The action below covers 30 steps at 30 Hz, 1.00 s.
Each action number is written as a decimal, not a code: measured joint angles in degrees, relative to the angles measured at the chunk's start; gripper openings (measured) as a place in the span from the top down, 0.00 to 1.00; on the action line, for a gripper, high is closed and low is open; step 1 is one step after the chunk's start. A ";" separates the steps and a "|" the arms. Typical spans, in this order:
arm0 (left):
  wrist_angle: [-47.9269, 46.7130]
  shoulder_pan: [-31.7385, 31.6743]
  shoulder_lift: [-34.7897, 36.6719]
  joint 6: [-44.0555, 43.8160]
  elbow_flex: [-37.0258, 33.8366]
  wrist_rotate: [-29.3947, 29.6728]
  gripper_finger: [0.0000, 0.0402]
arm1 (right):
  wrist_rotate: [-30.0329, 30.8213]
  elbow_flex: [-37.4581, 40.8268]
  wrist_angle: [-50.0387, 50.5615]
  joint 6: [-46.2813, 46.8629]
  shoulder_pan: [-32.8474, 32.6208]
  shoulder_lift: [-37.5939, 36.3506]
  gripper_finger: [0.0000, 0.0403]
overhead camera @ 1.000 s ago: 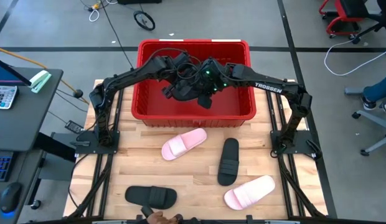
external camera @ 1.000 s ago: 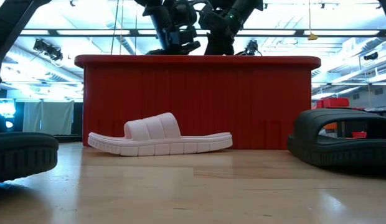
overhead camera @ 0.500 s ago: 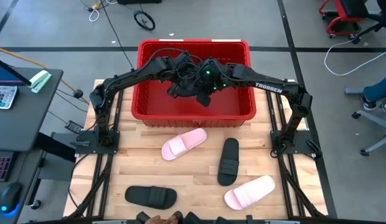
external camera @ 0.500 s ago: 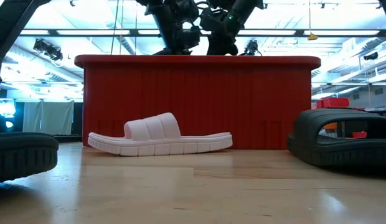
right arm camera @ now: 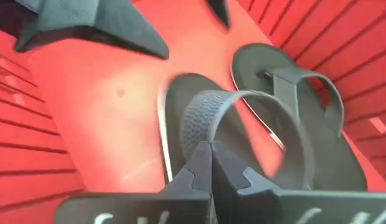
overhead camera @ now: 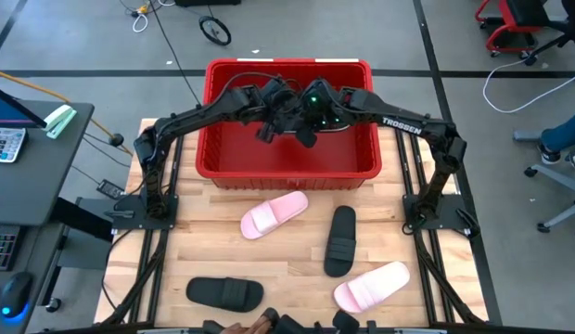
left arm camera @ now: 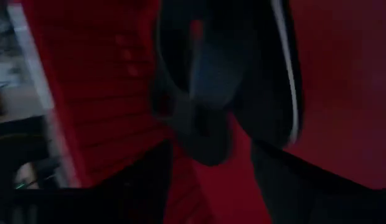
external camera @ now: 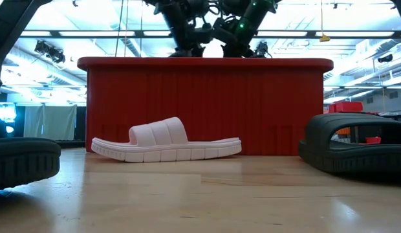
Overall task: Pick and place slides into bin
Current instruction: Put the black slipper into the red bin
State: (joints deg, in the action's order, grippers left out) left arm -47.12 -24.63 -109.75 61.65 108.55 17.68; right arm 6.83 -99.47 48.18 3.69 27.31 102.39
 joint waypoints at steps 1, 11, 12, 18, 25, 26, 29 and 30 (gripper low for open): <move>1.03 0.11 0.00 0.04 0.00 1.59 0.41 | 0.05 0.00 0.60 0.01 0.33 0.00 1.00; 2.44 0.53 0.00 0.48 0.00 9.32 0.33 | -3.28 0.08 2.00 2.90 6.21 0.05 1.00; 2.44 0.53 0.00 0.48 0.00 9.62 0.34 | -4.61 0.61 0.79 2.92 6.61 0.07 1.00; 2.26 0.58 0.00 -1.09 0.00 9.94 0.37 | -10.87 8.42 -11.87 1.51 6.99 0.13 1.00; 2.26 0.53 0.00 -3.98 0.00 9.93 0.40 | -12.88 17.02 -22.70 -2.15 7.66 0.15 1.00; 2.26 0.53 0.00 -4.01 0.00 9.93 0.41 | -13.27 18.24 -22.92 -3.54 7.86 0.15 1.00; 2.42 0.53 0.00 -4.05 0.02 9.92 0.42 | -11.40 21.61 -22.65 -7.24 8.56 0.15 1.00; 2.52 0.53 0.00 -4.06 0.02 9.93 0.42 | -10.43 22.78 -22.95 -7.88 9.02 0.15 1.00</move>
State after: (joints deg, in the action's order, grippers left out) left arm -44.60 -24.10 -109.75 57.59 108.57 27.62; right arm -3.60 -76.69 25.23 -4.19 36.32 102.54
